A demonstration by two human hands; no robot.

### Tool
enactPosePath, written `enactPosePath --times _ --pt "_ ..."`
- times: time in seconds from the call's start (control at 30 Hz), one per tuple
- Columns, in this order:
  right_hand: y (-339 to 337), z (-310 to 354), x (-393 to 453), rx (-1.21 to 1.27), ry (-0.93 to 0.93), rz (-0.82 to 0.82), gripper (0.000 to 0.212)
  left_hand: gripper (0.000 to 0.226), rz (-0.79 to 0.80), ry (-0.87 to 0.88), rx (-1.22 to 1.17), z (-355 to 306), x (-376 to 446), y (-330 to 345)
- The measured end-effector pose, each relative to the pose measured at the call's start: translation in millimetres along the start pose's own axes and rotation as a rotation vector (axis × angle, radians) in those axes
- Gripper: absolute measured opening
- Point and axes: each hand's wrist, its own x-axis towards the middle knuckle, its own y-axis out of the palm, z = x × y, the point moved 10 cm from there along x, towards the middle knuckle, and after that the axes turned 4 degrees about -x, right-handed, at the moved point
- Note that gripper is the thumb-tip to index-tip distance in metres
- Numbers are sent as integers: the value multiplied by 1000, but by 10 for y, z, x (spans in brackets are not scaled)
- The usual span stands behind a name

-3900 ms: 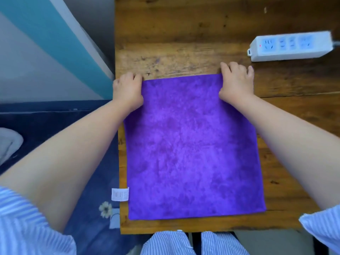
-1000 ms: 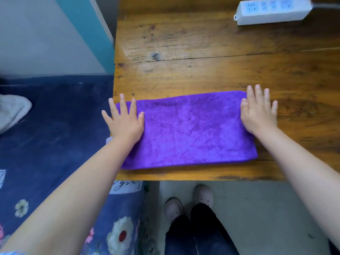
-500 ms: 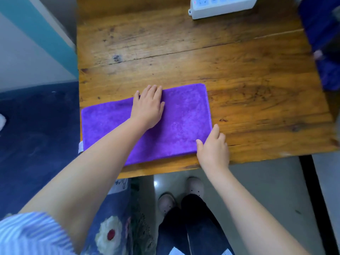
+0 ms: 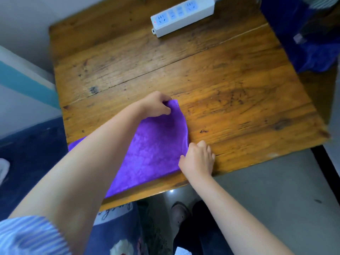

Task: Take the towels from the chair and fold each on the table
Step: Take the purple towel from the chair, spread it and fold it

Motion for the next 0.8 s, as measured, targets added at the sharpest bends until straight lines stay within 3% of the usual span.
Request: enactPosePath --times 0.1,0.2,0.3,0.4,0.5,0.6,0.8 --pt "-67 42 -19 91 -78 -37 27 34 25 3 -89 -1 4 -103" --pt "-236 24 42 296 -139 -35 9 33 29 20 -196 -24 -12 -229" --pt "-547 -82 242 421 -98 -63 22 39 -56 60 -286 -143 10 -415" --pt "-972 -90 468 386 -129 -164 42 41 -206 111 -286 -353 7 -656" --pt "-1390 13 609 241 -228 -285 33 35 -307 188 -186 -570 -42 -882" --pt "-1677 176 546 111 -324 -371 20 34 -429 276 60 -698 -160 -1082" --pt "-1390 649 -22 -58 -592 -392 8 14 -566 562 384 -362 -606 -1057"
